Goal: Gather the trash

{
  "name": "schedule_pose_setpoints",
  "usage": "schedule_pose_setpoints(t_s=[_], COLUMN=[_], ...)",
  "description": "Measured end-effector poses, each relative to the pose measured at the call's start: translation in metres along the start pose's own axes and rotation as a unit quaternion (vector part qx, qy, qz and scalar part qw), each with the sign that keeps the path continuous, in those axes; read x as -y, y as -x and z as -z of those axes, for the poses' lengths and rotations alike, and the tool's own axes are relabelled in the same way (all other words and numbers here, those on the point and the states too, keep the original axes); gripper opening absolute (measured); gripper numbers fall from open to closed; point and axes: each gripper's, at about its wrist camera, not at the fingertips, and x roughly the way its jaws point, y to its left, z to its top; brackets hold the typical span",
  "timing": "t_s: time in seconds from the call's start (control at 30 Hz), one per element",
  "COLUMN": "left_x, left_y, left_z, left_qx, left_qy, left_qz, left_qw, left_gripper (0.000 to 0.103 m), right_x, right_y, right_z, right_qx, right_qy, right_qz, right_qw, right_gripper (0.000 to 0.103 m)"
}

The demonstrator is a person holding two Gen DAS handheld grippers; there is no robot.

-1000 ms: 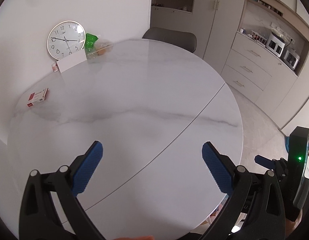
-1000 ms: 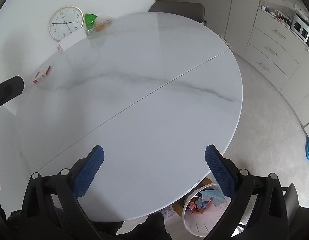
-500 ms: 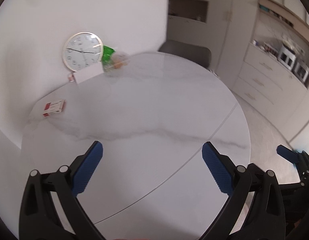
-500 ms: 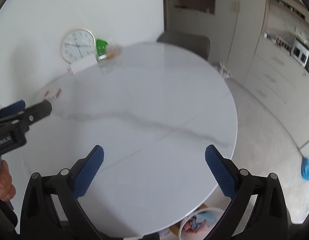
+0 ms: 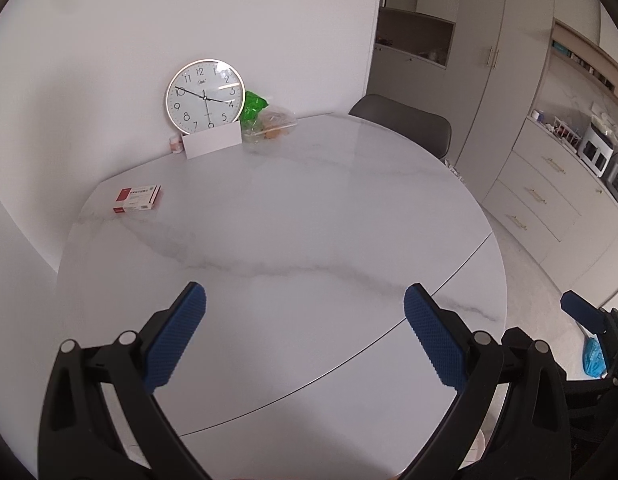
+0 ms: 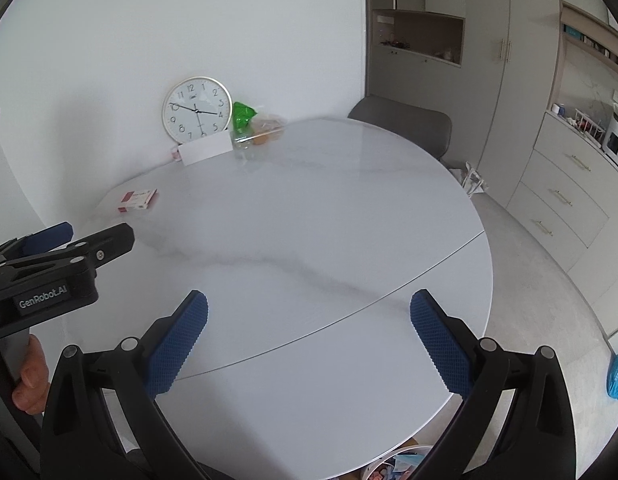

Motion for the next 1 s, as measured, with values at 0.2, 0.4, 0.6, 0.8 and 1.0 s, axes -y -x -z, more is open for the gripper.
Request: schedule_pose_setpoints(t_s=[0.2,0.4,0.6,0.8,1.0], left_x=[0.0035,0.0051,0.0032,0.003,0.0027], left_y=[-0.0019,-0.0038,-0.005,-0.006,-0.007], left_z=[-0.0008,0.0005,0.0001,0.0006,0.0022], left_qx=[-0.001,-0.007,-0.007,-0.009,-0.011], left_qy=[-0.008,-0.014,-0.012,-0.011,-0.011], left_qz=[0.0,0.004,0.004,0.004,0.005], left_qw=[1.0,0.9999,0.9999,0.9999,0.9999], left_gripper=[0.095,0.095,0.095,0.095,0.095], right_x=[0.0018,0.0042,0.0015,-0.0005,-0.0014], right_y=[0.0016,0.0007,-0.0013,-0.0037,-0.0047], right_z=[0.0042,0.006,0.0072,0.0083,0.008], right_qx=[-0.002,-0.005,-0.007,-0.01,-0.011], right_qy=[-0.009,-0.015,-0.011,-0.009,-0.01], right_qz=[0.002,0.005,0.004,0.006,0.006], right_qw=[1.0,1.0,1.0,1.0,1.0], right_gripper=[0.101,0.101,0.101,0.101,0.101])
